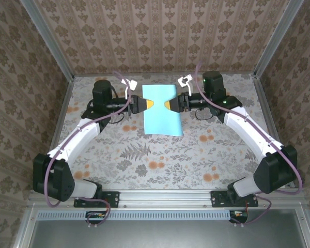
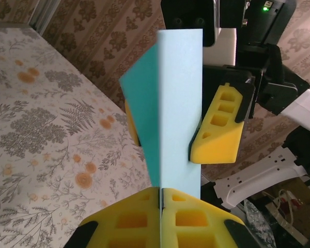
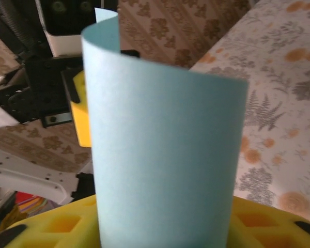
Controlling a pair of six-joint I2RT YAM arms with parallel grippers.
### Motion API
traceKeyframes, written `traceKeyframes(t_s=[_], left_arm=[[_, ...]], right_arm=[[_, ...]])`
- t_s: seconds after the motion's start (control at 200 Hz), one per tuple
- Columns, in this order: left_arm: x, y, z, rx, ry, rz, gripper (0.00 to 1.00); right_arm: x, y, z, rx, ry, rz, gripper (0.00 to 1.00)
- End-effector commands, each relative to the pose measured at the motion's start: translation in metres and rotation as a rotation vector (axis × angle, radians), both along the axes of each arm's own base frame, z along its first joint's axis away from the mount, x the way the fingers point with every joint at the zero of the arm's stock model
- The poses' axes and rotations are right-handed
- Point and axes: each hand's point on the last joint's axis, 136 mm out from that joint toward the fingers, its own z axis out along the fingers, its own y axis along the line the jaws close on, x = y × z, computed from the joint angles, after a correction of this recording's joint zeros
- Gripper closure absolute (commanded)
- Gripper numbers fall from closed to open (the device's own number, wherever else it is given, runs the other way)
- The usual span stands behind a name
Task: Fold a paper plane with a square sheet of paper (fold left side to right side)
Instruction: Place a square sheet of paper at the center of the table.
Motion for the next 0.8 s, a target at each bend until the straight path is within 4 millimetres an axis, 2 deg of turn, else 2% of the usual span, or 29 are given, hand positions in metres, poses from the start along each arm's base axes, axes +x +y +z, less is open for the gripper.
traceKeyframes(t_s=[0.0,0.105,0.205,0.47,0.65,0.795], left_arm=[[0.012,-0.001,-0.026,0.058,0.061,0.041,1.0],[0.02,-0.002,-0.061,0.112,0.156,0.076,1.0],[0.026,-0.002,-0.099,0.162,0.25,0.104,1.0],[0.033,-0.001,-0.185,0.271,0.445,0.149,1.0],[0.035,0.004,-0.231,0.368,0.538,0.186,1.0],[0.034,0.01,-0.253,0.44,0.577,0.2,1.0]], right_arm=[[0.005,-0.016,-0.02,-0.088,0.028,-0.086,0.4],[0.016,-0.033,-0.044,-0.19,0.068,-0.19,0.3],[0.024,-0.05,-0.067,-0.271,0.115,-0.277,0.25],[0.026,-0.069,-0.125,-0.383,0.255,-0.372,0.22],[0.027,-0.071,-0.169,-0.394,0.399,-0.431,0.34],[0.023,-0.064,-0.206,-0.393,0.508,-0.442,0.46]])
